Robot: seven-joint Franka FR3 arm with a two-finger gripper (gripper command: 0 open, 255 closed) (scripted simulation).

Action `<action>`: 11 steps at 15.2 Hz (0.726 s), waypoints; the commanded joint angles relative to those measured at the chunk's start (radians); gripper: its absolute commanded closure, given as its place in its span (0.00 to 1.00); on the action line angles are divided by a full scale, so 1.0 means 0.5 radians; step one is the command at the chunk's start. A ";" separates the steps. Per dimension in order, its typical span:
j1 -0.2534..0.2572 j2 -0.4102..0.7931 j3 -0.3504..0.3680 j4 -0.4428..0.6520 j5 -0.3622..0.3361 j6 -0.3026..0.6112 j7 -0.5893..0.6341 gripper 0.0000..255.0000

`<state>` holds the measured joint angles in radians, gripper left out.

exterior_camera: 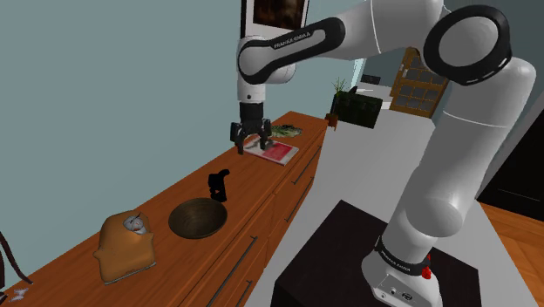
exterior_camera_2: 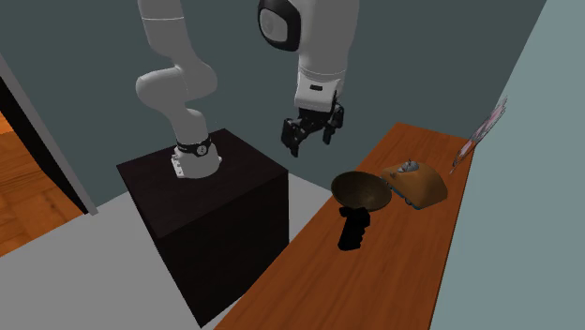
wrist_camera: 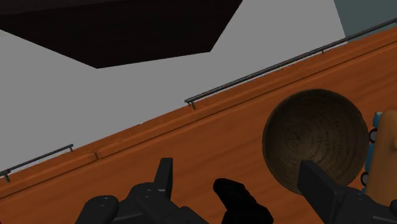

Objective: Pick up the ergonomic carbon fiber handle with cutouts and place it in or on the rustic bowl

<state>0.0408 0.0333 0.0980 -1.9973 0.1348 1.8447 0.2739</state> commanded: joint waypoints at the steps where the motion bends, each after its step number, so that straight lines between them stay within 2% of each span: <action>1: 0.014 0.164 0.012 0.130 -0.009 0.015 0.046 0.00; 6: 0.047 0.594 0.019 0.534 -0.040 -0.005 0.140 0.00; 11: 0.089 1.054 0.012 1.046 -0.069 -0.103 0.225 0.00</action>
<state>0.0812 0.5057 0.1054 -1.5441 0.1040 1.8128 0.3775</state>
